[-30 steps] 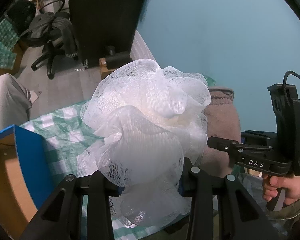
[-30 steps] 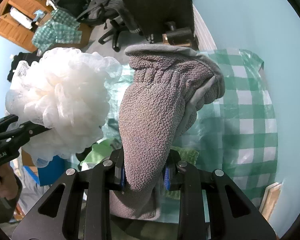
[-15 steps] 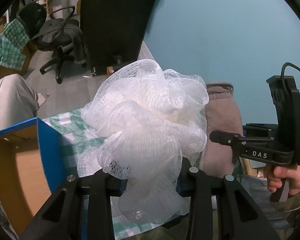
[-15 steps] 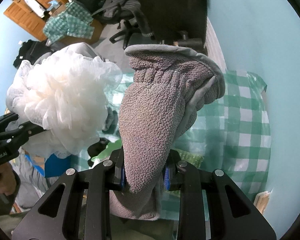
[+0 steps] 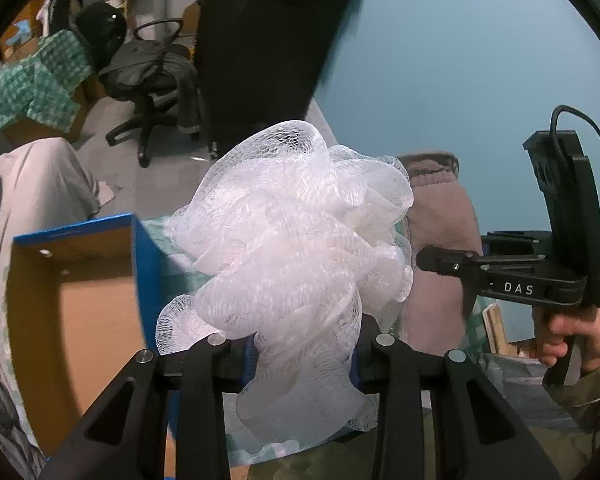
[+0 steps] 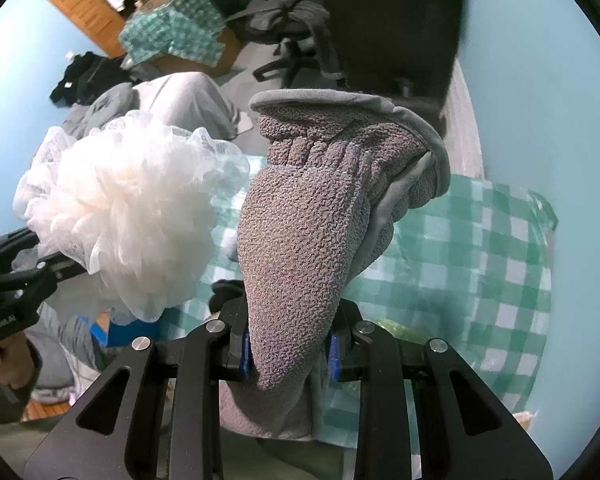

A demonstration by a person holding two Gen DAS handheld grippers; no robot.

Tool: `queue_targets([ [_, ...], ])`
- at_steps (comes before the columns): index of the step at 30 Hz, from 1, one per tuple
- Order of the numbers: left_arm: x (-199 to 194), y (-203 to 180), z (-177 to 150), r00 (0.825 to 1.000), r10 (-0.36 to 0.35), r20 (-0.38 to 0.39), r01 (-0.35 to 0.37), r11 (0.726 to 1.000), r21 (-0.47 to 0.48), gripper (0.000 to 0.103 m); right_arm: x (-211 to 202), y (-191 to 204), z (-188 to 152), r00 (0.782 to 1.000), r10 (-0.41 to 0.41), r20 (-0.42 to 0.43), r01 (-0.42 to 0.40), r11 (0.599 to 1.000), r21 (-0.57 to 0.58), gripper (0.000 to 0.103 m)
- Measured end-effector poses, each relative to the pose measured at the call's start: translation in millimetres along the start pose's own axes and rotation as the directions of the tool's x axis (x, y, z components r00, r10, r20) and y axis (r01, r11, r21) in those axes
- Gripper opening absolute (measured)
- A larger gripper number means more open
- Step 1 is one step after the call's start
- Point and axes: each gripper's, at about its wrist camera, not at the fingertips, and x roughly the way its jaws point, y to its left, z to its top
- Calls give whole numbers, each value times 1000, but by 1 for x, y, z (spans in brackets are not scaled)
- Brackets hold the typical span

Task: Organize soft objects
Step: 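Lift the bath puff and mitten with both tools and carry them over the box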

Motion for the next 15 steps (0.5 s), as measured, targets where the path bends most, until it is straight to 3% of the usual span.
queue_targets([
  [15, -45, 55, -21, 993, 97, 69, -88, 988, -125, 33, 26, 77, 28, 997, 70, -34, -75, 980, -182, 26],
])
